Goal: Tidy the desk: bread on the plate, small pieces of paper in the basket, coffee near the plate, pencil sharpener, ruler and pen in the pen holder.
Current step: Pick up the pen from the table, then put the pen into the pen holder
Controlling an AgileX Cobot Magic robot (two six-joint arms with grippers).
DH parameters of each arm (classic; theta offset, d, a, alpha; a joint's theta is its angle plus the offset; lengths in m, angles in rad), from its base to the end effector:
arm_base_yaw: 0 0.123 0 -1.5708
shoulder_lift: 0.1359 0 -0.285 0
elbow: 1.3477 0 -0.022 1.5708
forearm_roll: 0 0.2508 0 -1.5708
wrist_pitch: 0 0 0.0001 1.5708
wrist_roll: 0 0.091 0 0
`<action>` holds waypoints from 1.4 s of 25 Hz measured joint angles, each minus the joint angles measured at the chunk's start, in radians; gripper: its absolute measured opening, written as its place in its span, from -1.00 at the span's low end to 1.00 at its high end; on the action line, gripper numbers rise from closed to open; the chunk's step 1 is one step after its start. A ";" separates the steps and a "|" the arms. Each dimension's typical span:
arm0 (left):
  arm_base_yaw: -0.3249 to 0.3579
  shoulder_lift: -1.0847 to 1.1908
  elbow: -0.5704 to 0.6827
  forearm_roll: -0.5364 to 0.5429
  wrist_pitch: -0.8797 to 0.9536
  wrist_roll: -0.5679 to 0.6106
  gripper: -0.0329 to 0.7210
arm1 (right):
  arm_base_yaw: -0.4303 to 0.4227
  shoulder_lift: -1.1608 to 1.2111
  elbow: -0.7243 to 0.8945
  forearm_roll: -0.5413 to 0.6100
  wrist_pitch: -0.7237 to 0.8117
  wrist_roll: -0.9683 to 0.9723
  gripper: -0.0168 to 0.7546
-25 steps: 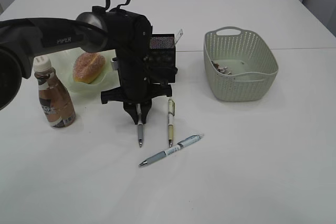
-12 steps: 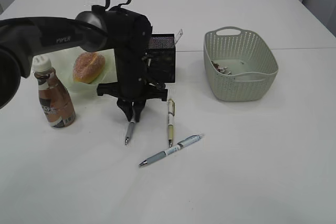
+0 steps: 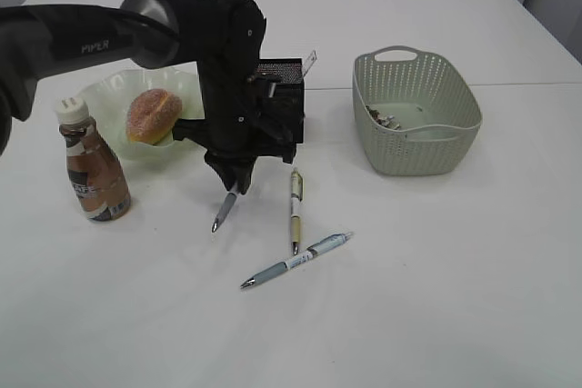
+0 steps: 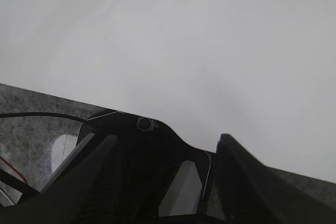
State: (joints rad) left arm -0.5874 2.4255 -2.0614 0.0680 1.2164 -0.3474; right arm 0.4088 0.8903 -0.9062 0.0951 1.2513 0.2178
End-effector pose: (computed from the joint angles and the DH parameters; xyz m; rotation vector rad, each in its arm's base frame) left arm 0.4133 -0.2682 0.1413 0.3962 3.0172 0.0347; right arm 0.1222 0.0619 0.3318 -0.2481 2.7415 0.3087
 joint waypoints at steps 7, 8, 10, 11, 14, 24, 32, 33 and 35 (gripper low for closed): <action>-0.004 -0.058 0.000 -0.014 0.002 0.009 -0.74 | 0.000 0.000 0.000 -0.002 0.000 0.000 0.21; -0.004 -0.070 0.000 -0.006 0.002 0.009 -0.74 | 0.000 0.000 0.000 -0.003 0.000 0.000 0.21; -0.004 -0.096 0.000 0.018 0.002 0.009 -0.74 | 0.000 0.000 0.000 -0.006 0.000 0.000 0.21; -0.004 -0.109 0.000 0.034 0.004 0.009 -0.74 | 0.000 0.000 0.000 -0.006 0.000 0.000 0.21; -0.004 -0.152 0.000 0.067 0.005 0.009 -0.74 | 0.000 0.000 0.000 -0.008 0.000 0.000 0.21; -0.017 -0.288 0.000 0.091 -0.030 0.009 -0.74 | 0.000 0.000 0.000 -0.008 0.000 0.000 0.21; -0.037 -0.358 0.000 0.111 -0.214 0.009 -0.74 | 0.000 0.000 0.000 -0.008 0.000 0.000 0.21; -0.037 -0.362 0.000 0.121 -0.237 0.009 -0.74 | 0.000 0.000 0.000 -0.010 0.000 0.000 0.21; -0.037 -0.368 0.000 0.148 -0.294 0.002 -0.74 | 0.000 0.000 0.000 -0.015 0.000 0.000 0.21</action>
State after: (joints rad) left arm -0.6242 2.0574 -2.0614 0.2157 0.9226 -0.3455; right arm 0.4088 0.8903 -0.9062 0.0803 1.2513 0.2178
